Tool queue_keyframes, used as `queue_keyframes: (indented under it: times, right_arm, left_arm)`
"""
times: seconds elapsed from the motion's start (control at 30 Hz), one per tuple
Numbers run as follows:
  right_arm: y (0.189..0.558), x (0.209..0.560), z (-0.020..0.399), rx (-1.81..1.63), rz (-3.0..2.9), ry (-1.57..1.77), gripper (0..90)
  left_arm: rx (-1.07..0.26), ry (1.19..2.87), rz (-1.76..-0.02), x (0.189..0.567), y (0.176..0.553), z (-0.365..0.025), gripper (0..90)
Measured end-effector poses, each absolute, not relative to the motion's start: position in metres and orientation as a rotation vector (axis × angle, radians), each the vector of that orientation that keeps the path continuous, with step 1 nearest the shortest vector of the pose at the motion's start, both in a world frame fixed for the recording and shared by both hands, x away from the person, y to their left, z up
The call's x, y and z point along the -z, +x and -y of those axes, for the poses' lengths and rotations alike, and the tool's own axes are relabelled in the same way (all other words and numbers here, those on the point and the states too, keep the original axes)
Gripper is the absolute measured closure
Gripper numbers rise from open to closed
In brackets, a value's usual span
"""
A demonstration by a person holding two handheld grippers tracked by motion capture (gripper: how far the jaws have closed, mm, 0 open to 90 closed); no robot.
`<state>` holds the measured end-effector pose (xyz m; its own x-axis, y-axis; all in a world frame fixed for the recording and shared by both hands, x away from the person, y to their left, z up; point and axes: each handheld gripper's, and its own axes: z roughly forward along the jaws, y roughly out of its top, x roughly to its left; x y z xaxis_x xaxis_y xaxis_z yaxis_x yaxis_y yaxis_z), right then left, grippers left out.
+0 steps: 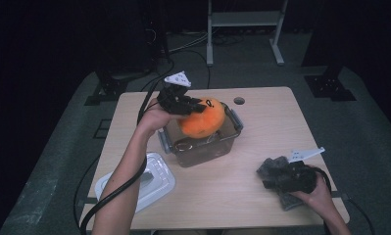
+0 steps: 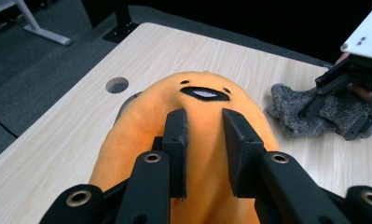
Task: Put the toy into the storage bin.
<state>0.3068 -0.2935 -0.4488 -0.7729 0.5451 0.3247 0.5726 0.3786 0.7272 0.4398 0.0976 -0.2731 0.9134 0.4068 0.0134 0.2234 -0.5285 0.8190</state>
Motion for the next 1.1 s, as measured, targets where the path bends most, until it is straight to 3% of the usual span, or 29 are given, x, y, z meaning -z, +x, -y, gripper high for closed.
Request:
queue_keyframes:
  times: [1.1]
  right_arm:
    - [0.306, 0.449, 0.295, 1.381, 2.584, -1.043, 33.8]
  left_arm:
    - [-0.200, 2.205, -0.450, 0.315, 0.459, -0.076, 72.3]
